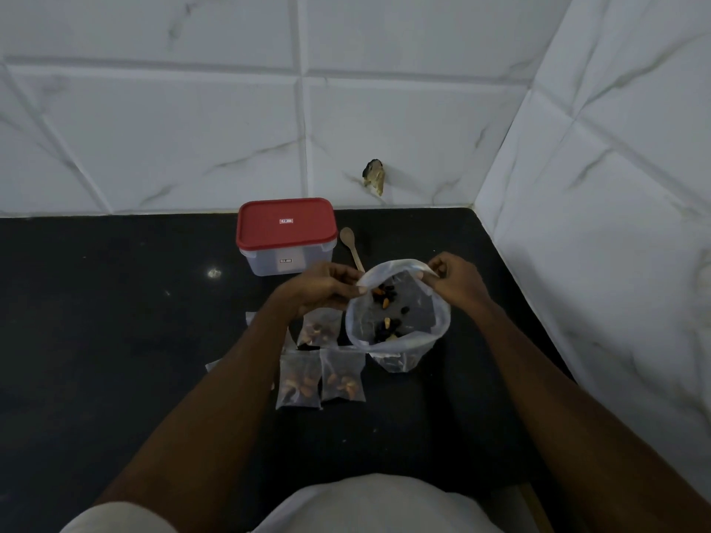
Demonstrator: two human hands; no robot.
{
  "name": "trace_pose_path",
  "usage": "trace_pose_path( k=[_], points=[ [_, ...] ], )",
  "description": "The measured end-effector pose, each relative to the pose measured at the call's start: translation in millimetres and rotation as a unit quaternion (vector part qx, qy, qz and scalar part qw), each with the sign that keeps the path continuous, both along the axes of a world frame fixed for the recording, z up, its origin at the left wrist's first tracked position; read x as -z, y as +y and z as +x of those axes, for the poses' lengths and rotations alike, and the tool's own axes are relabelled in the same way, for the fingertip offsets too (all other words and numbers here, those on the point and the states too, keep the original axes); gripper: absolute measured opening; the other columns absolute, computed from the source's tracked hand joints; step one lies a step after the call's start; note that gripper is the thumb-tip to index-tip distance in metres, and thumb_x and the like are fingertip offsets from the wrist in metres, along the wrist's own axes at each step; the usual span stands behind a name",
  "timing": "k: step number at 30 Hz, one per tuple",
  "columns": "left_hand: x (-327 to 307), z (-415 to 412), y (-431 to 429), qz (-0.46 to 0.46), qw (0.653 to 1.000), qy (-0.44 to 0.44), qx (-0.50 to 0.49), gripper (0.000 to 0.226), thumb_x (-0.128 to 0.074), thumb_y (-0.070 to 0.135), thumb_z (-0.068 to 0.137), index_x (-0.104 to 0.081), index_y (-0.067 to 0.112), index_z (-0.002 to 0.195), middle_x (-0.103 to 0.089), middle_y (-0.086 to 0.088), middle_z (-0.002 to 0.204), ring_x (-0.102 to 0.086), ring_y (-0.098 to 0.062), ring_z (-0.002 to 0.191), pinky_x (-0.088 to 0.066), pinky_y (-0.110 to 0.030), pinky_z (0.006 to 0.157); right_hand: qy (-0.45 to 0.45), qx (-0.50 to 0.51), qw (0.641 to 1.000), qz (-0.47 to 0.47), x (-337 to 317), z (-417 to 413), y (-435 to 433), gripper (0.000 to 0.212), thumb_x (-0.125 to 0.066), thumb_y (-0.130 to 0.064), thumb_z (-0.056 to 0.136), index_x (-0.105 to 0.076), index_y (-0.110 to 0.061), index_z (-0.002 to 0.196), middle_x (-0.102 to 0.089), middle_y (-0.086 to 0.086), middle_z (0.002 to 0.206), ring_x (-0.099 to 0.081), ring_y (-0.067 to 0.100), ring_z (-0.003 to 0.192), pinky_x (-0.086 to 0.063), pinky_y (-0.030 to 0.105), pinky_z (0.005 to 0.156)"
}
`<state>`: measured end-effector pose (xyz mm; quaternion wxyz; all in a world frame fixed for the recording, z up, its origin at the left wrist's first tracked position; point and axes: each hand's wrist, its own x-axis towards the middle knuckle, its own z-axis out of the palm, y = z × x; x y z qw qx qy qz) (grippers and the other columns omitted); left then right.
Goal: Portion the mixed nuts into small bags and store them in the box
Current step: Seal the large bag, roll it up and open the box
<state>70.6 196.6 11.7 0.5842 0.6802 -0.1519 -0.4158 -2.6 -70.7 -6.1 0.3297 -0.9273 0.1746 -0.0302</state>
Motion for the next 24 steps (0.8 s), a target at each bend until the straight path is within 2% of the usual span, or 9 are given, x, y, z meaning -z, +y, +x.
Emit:
trace_pose_path(
  k=[5, 8, 10, 13, 15, 17, 19, 21, 24],
  points=[
    [6, -4, -16, 0.041, 0.982, -0.13, -0.127, 0.024, -0.07, 0.003, 0.083, -0.064, 0.013, 0.104, -0.065, -0.004, 0.099, -0.066, -0.017, 0.09, -0.055, -0.026, 0.073, -0.009, 0.022, 1.0, -0.004, -4, -7, 1, 0.021, -0.078, -0.038, 0.079, -0.065, -0.022, 0.083, -0.067, -0.003, 0.078, -0.064, 0.013, 0.074, -0.052, 0.031, 0.066],
    [12, -5, -28, 0.098, 0.926, -0.304, -0.199, 0.019, -0.071, 0.006, 0.083, -0.065, 0.012, 0.101, -0.064, -0.001, 0.093, -0.061, -0.012, 0.085, -0.052, -0.027, 0.079, -0.042, 0.048, 0.998, 0.014, -4, -10, 5, 0.017, -0.077, -0.032, 0.081, -0.064, -0.021, 0.082, -0.066, -0.002, 0.076, -0.062, 0.013, 0.071, -0.047, 0.025, 0.058],
    [13, -6, -32, 0.12, 0.903, -0.354, -0.209, 0.019, -0.071, 0.01, 0.085, -0.064, 0.012, 0.103, -0.065, -0.003, 0.096, -0.059, -0.011, 0.085, -0.05, -0.027, 0.081, -0.046, 0.057, 0.997, 0.021, -2, -10, 7, 0.015, -0.075, -0.03, 0.083, -0.062, -0.021, 0.084, -0.065, -0.002, 0.078, -0.061, 0.014, 0.072, -0.044, 0.024, 0.057],
    [8, -9, -31, 0.129, 0.937, -0.267, -0.187, 0.026, -0.067, 0.023, 0.09, -0.059, 0.012, 0.111, -0.063, -0.005, 0.104, -0.062, -0.017, 0.093, -0.054, -0.034, 0.083, -0.012, 0.05, 0.998, 0.03, 0, -14, 8, 0.019, -0.073, -0.035, 0.084, -0.062, -0.02, 0.089, -0.064, -0.004, 0.081, -0.06, 0.011, 0.074, -0.047, 0.027, 0.061],
    [4, -11, -27, 0.129, 0.97, -0.152, -0.142, 0.032, -0.064, 0.03, 0.092, -0.056, 0.013, 0.118, -0.063, -0.005, 0.105, -0.065, -0.018, 0.091, -0.058, -0.033, 0.072, 0.013, 0.04, 0.999, 0.032, 1, -19, 7, 0.021, -0.072, -0.035, 0.084, -0.063, -0.017, 0.09, -0.065, -0.003, 0.082, -0.061, 0.011, 0.075, -0.048, 0.029, 0.062],
    [-1, -13, -19, 0.1, 0.989, -0.05, -0.093, 0.034, -0.064, 0.024, 0.092, -0.054, 0.013, 0.122, -0.063, -0.006, 0.108, -0.067, -0.019, 0.091, -0.057, -0.029, 0.066, 0.028, 0.033, 0.999, 0.017, 3, -23, 7, 0.022, -0.072, -0.035, 0.083, -0.064, -0.014, 0.09, -0.066, 0.0, 0.082, -0.062, 0.014, 0.075, -0.049, 0.031, 0.063],
    [-4, -13, -11, 0.042, 0.997, 0.015, -0.059, 0.039, -0.066, 0.012, 0.088, -0.054, 0.012, 0.125, -0.063, -0.01, 0.115, -0.067, -0.022, 0.098, -0.057, -0.03, 0.07, 0.024, 0.038, 0.999, 0.014, 3, -24, 7, 0.021, -0.071, -0.032, 0.084, -0.065, -0.013, 0.09, -0.065, 0.0, 0.08, -0.063, 0.016, 0.076, -0.049, 0.031, 0.064],
    [-4, -16, -10, 0.049, 0.997, -0.026, -0.05, 0.04, -0.067, 0.005, 0.086, -0.055, 0.012, 0.123, -0.063, -0.01, 0.117, -0.066, -0.02, 0.097, -0.056, -0.028, 0.069, 0.008, 0.053, 0.998, 0.027, 0, -24, 10, 0.019, -0.07, -0.029, 0.085, -0.065, -0.012, 0.09, -0.065, 0.001, 0.079, -0.062, 0.018, 0.075, -0.049, 0.031, 0.064],
    [5, -22, -19, 0.146, 0.957, -0.215, -0.131, 0.04, -0.069, 0.004, 0.085, -0.057, 0.011, 0.123, -0.062, -0.007, 0.115, -0.066, -0.015, 0.087, -0.052, -0.021, 0.058, -0.024, 0.073, 0.996, 0.038, -2, -23, 15, 0.019, -0.067, -0.029, 0.089, -0.064, -0.01, 0.09, -0.063, 0.002, 0.079, -0.061, 0.019, 0.076, -0.045, 0.028, 0.061]
  ],
)
